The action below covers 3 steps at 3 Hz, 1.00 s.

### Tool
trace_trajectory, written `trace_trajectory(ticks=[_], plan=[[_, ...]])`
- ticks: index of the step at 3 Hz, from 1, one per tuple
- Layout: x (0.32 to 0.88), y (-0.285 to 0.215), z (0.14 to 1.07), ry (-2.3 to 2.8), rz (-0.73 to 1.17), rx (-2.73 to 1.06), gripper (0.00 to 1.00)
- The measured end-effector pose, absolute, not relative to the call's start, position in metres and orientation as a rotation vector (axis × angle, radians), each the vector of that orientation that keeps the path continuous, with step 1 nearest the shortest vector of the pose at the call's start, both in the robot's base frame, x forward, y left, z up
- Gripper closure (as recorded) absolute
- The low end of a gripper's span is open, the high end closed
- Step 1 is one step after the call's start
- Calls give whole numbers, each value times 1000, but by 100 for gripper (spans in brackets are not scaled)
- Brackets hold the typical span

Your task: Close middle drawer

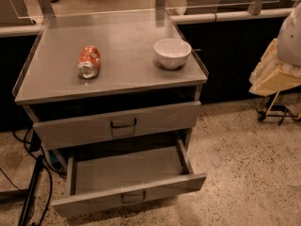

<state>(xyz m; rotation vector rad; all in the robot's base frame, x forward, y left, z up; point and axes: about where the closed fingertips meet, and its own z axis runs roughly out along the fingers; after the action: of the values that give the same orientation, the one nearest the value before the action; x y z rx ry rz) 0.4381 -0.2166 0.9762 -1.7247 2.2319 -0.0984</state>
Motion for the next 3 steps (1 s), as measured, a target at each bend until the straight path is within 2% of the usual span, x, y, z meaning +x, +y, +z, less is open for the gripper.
trace_trajectory(ticks=[1, 2, 3], plan=[[438, -217, 976, 2232, -99, -1724, 91], [436, -221, 971, 2272, -145, -1685, 100], [426, -224, 924, 2350, -95, -1625, 100]])
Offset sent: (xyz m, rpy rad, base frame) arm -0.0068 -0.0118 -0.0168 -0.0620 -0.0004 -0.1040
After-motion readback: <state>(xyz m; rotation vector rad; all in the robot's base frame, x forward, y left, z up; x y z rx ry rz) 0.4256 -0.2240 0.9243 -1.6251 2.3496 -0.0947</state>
